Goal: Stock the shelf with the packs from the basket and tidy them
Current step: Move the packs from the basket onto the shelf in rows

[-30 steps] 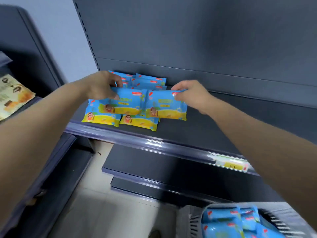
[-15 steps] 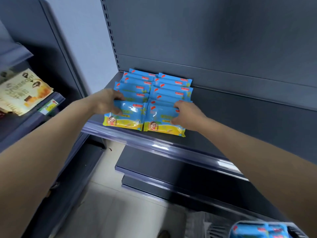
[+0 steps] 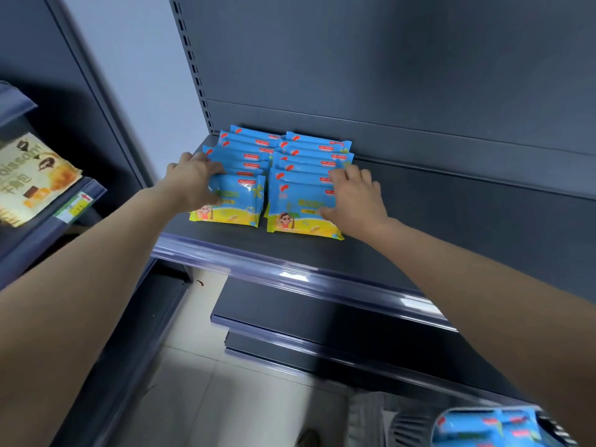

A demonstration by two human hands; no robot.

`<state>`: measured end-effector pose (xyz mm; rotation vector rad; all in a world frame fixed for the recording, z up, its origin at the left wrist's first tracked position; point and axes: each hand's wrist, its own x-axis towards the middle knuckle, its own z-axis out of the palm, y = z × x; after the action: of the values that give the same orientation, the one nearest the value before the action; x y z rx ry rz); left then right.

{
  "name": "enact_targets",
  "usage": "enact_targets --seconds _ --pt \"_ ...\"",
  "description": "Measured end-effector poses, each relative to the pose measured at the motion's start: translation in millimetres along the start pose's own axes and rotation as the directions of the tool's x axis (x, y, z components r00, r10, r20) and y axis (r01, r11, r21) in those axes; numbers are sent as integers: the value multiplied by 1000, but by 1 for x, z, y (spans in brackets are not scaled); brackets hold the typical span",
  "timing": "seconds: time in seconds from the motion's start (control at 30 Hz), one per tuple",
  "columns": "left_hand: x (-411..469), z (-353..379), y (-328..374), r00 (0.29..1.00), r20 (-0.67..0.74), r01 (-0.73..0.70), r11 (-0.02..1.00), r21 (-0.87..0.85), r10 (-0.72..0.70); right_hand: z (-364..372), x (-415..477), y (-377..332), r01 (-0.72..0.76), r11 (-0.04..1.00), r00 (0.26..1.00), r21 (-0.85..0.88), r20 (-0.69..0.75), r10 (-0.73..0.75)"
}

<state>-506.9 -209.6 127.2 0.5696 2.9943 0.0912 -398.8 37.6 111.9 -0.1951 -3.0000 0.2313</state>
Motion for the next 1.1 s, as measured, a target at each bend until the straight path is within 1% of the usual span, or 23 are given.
enact_targets --seconds 0.13,0.23,0.3,0.4,0.5,0.57,0.63,0.73,0.77,0.83,0.9,0.93,1.03,1.1 --pt "-12 6 12 999 -36 37 996 84 -34 -14 -17 15 39 997 999 69 -38 -36" --pt "-24 5 40 995 -101 -11 994 113 22 -27 -40 34 75 993 995 90 -73 -69" --pt "-35 1 71 979 -173 -100 993 57 108 -35 -61 48 84 992 992 97 -106 -74" --pt "-59 -4 131 929 -266 -278 960 -39 258 -47 -99 73 106 990 982 93 -169 -90" --pt "-101 0 210 866 -298 -464 869 -173 403 -59 -157 110 82 994 971 76 -231 -63" --pt "-133 11 261 828 -282 -549 803 -231 485 -61 -200 138 52 997 966 62 -257 -34" --pt "-167 30 307 799 -225 -602 745 -288 558 -58 -245 165 21 999 972 48 -235 -9" --pt "-214 73 363 747 -114 -650 684 -333 655 -46 -310 203 -28 998 990 48 -140 35" --pt "-227 90 376 734 -50 -647 674 -357 677 -41 -329 214 -49 998 994 42 -100 53" --pt "-248 126 396 714 112 -613 694 -378 691 -31 -362 231 -98 995 995 26 -5 98" --pt "-262 162 405 702 259 -582 744 -329 664 -19 -386 246 -130 991 986 -1 103 130" --pt "-268 177 407 701 322 -573 772 -277 636 -12 -395 253 -142 990 977 -16 156 143" --pt "-278 208 407 710 470 -536 835 -122 524 9 -414 272 -146 989 946 -37 287 151" --pt "-283 220 406 716 540 -499 865 -47 442 20 -422 282 -155 986 918 -57 361 166"
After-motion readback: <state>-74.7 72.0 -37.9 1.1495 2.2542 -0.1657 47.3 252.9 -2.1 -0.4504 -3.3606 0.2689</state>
